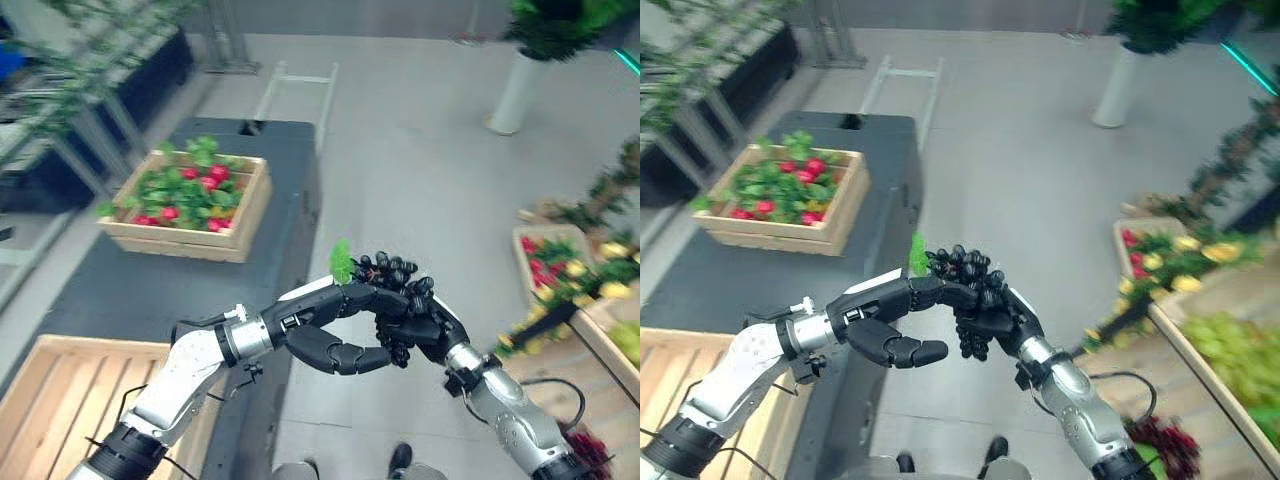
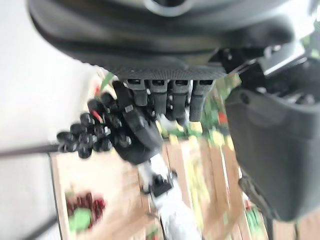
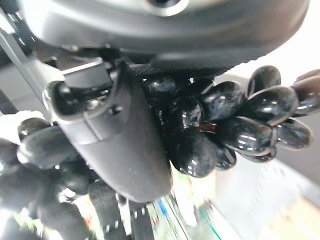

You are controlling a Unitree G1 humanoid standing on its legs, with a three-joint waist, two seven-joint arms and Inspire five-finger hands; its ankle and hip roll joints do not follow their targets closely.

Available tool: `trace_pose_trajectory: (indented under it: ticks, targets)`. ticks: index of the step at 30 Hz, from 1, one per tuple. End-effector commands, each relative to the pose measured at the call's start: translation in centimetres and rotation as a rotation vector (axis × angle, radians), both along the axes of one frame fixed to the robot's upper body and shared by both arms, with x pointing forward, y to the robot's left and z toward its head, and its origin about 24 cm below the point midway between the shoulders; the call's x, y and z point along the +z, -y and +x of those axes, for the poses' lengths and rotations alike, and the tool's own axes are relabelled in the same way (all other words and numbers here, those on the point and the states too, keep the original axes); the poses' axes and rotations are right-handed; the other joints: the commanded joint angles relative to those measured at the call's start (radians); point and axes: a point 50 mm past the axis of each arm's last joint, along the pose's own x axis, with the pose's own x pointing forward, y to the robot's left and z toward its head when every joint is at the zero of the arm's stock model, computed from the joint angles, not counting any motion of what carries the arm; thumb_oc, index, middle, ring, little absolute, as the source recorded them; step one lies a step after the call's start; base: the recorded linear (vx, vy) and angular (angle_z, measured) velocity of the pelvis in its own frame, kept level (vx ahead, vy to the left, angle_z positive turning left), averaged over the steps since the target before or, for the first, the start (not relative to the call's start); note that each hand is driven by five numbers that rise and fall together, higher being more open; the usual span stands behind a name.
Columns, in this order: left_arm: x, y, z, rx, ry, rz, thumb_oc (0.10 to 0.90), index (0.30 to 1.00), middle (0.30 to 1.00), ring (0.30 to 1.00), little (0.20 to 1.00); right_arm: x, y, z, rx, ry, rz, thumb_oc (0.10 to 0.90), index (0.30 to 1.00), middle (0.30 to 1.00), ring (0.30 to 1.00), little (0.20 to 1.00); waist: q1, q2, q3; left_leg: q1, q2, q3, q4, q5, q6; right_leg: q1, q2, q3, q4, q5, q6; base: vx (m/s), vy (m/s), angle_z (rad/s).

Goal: Pick up the fruits from the basket on one side to the basket on the other side

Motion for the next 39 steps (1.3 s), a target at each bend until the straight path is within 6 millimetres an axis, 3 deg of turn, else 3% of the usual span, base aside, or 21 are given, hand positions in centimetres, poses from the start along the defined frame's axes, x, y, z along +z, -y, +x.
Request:
trace_pose_trajectory:
  ticks: [1, 6, 8, 12, 14, 15, 17, 20, 21, 26, 28, 34, 39]
  targets:
    - [3.5, 0.8, 0.8, 0.008, 0.171, -0.136, 0.8, 0.9, 0.9, 0.9, 0.9, 6.4, -2.3, 1.4, 0.105, 0.325, 0.137, 0.4, 0.3, 0.3, 0.3, 0.3, -0.045, -0.011, -0.118, -0.1, -0.033, -0.008, -0.003, 0.019, -0.036, 0.17, -0.071, 0.045, -0.102, -0.008, 0.174, -0.11, -0.409, -1.18]
    - [2.6, 1.0, 1.6, 0.084, 0.156, -0.155, 0.8, 0.9, 0.9, 0.9, 0.9, 5.9, -1.8, 1.2, 0.09, 0.303, 0.102, 0.4, 0.3, 0.3, 0.3, 0.3, -0.079, -0.02, -0.12, -0.122, 0.015, -0.015, -0.004, 0.041, -0.065, 0.153, -0.026, 0.075, -0.127, -0.008, 0.142, -0.08, -0.306, -0.49]
    - [1.9, 1.1, 1.3, 0.085, 0.138, -0.164, 0.8, 0.9, 0.9, 0.9, 0.9, 5.7, -1.1, 1.0, 0.064, 0.281, 0.088, 0.4, 0.3, 0.3, 0.3, 0.3, -0.098, -0.025, -0.119, -0.15, 0.05, -0.014, -0.004, 0.077, -0.08, 0.119, -0.001, 0.083, -0.127, 0.002, 0.117, -0.17, -0.352, -0.05]
    - [1.4, 1.3, 0.8, 0.091, 0.138, -0.185, 0.8, 0.9, 0.9, 0.9, 0.9, 5.3, -0.3, 0.7, 0.045, 0.257, 0.073, 0.4, 0.3, 0.3, 0.3, 0.3, -0.111, -0.03, -0.112, -0.152, 0.059, -0.055, -0.004, 0.085, -0.089, 0.096, 0.024, 0.114, -0.127, 0.006, 0.101, -0.08, -0.166, -0.47]
    - [1.2, 1.4, 0.6, 0.102, 0.134, -0.197, 0.8, 0.9, 0.9, 0.9, 0.9, 5.1, 0.0, 0.7, 0.048, 0.237, 0.07, 0.4, 0.3, 0.3, 0.3, 0.3, -0.11, -0.036, -0.109, -0.145, 0.058, -0.105, 0.001, 0.084, -0.09, 0.091, 0.029, 0.144, -0.127, 0.01, 0.095, -0.02, -0.045, -0.23]
    - [1.2, 1.2, 0.5, 0.131, 0.133, -0.211, 0.8, 0.9, 0.9, 0.9, 0.9, 4.8, 0.0, 0.7, 0.063, 0.219, 0.076, 0.4, 0.3, 0.3, 0.3, 0.3, -0.103, -0.041, -0.109, -0.145, 0.049, -0.183, 0.019, 0.075, -0.089, 0.086, 0.03, 0.185, -0.127, 0.016, 0.092, 0.0, 0.028, -0.42]
    - [1.2, 0.9, 0.5, 0.153, 0.133, -0.226, 0.8, 0.9, 0.9, 0.9, 0.9, 4.6, 0.0, 0.5, 0.079, 0.205, 0.072, 0.4, 0.3, 0.3, 0.3, 0.3, -0.099, -0.045, -0.113, -0.151, 0.035, -0.245, 0.04, 0.064, -0.086, 0.079, 0.029, 0.218, -0.127, 0.021, 0.091, 0.0, 0.065, -0.65]
    - [1.5, 0.4, 0.4, 0.195, 0.133, -0.243, 0.8, 0.9, 0.9, 0.9, 0.9, 4.4, -0.2, 0.3, 0.134, 0.179, 0.06, 0.4, 0.3, 0.3, 0.3, 0.3, -0.077, -0.045, -0.122, -0.146, -0.017, -0.388, 0.081, 0.02, -0.075, 0.068, 0.025, 0.295, -0.127, 0.024, 0.096, 0.01, 0.152, -0.71]
    - [1.6, 0.3, 0.4, 0.206, 0.129, -0.25, 0.8, 0.9, 0.9, 0.9, 0.9, 4.4, -0.2, 0.4, 0.143, 0.168, 0.06, 0.4, 0.3, 0.3, 0.3, 0.3, -0.072, -0.041, -0.127, -0.142, -0.028, -0.405, 0.085, 0.009, -0.072, 0.066, 0.023, 0.317, -0.127, 0.024, 0.099, 0.01, 0.302, -0.78]
    - [1.2, 0.7, 0.5, 0.145, 0.079, -0.243, 0.8, 0.9, 0.9, 0.9, 0.9, 3.4, -0.4, 0.2, 0.141, 0.115, 0.09, 0.4, 0.3, 0.3, 0.3, 0.3, -0.089, -0.021, -0.14, -0.094, -0.056, -0.384, 0.046, -0.02, -0.053, 0.065, -0.014, 0.345, -0.127, 0.044, 0.138, 0.01, 0.306, -0.65]
    - [0.7, 0.8, 0.4, 0.082, 0.05, -0.207, 0.8, 0.9, 0.9, 0.9, 0.9, 2.6, -0.4, -0.1, 0.146, 0.083, 0.114, 0.4, 0.3, 0.3, 0.3, 0.3, -0.099, -0.018, -0.133, -0.075, -0.078, -0.378, 0.042, -0.039, -0.029, 0.045, -0.051, 0.357, -0.089, 0.054, 0.17, -0.02, 0.35, -0.33]
    - [0.5, 0.5, -0.1, -0.056, 0.01, -0.097, 0.8, 0.9, 0.9, 0.9, 0.9, 1.5, 0.3, -0.6, 0.174, 0.039, 0.113, 0.4, 0.3, 0.3, 0.3, 0.3, -0.113, -0.023, -0.11, -0.066, -0.125, -0.349, 0.063, -0.083, 0.019, -0.014, -0.123, 0.361, -0.051, 0.111, 0.216, -0.05, 0.273, -0.16]
    - [-0.3, 0.1, -0.3, -0.192, -0.126, -0.055, 0.8, 0.9, 0.9, 0.9, 0.9, 0.1, 0.9, -1.1, 0.231, -0.015, 0.081, 0.4, 0.3, 0.3, 0.3, 0.3, -0.107, -0.023, -0.111, -0.053, -0.135, -0.289, 0.011, -0.081, 0.037, -0.069, -0.161, 0.308, -0.023, 0.185, 0.237, -0.07, 0.1, -0.41]
